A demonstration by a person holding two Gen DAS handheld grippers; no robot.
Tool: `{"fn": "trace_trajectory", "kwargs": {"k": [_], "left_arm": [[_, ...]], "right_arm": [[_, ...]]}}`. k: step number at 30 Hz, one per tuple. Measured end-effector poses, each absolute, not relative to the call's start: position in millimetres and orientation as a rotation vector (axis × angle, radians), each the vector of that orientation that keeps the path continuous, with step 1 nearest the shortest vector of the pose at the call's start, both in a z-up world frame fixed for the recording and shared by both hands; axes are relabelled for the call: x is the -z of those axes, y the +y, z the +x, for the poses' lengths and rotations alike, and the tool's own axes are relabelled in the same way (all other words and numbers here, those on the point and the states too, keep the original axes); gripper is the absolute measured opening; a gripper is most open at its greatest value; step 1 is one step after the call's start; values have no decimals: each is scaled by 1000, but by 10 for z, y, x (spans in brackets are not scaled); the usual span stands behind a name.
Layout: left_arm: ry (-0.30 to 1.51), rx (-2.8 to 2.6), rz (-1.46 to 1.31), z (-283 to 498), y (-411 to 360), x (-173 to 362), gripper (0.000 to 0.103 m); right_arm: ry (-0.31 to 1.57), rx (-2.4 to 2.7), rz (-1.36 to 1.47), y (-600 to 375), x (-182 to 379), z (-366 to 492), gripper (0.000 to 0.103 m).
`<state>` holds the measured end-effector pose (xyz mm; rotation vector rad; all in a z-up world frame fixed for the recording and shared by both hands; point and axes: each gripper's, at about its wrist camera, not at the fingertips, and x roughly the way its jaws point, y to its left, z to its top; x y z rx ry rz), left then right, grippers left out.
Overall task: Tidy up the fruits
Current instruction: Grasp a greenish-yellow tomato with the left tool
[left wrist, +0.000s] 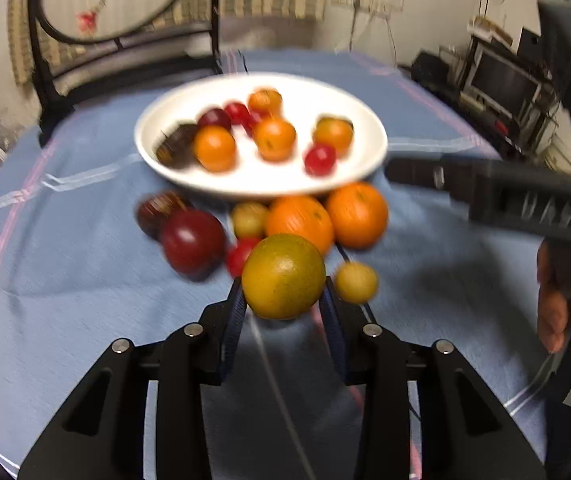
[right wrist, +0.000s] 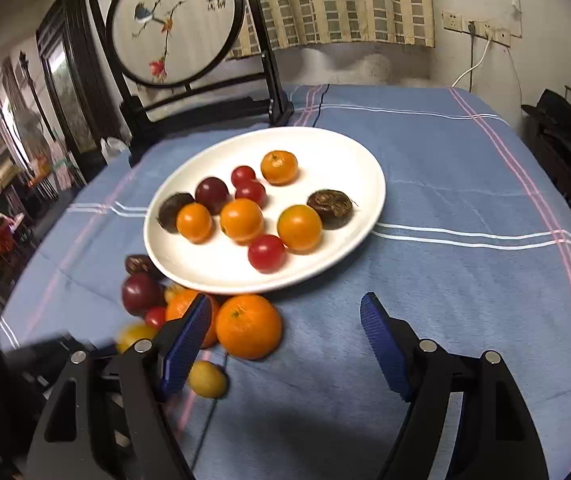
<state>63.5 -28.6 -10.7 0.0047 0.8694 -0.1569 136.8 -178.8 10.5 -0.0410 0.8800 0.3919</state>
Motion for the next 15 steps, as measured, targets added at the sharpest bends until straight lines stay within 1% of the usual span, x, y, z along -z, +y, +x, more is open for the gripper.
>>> {"fn": "trace_trajectory", "kwargs": {"k": [4, 7, 11, 13, 14, 15], "left_arm": [[897, 181, -55, 690, -166, 92, 37], [914, 188, -107, 677, -95, 78, 37], [876, 170, -118, 682, -46, 22, 37], [869, 163, -117, 695, -41, 18, 37], [871, 163, -119, 692, -33, 16, 37], [876, 165, -125, 699, -29, 24, 37]], "right_arm": [[929, -412, -128, -1700, -13, 1341, 78], [928, -453, -170, -1608, -2, 1287, 77], [942, -446, -222, -1541, 55, 1266, 76], [953, -452, -228, -1513, 91, 1271, 73], [954, -448, -234, -1496, 105, 1269, 66], [954, -441, -241, -1474, 126, 1273, 58]]}}
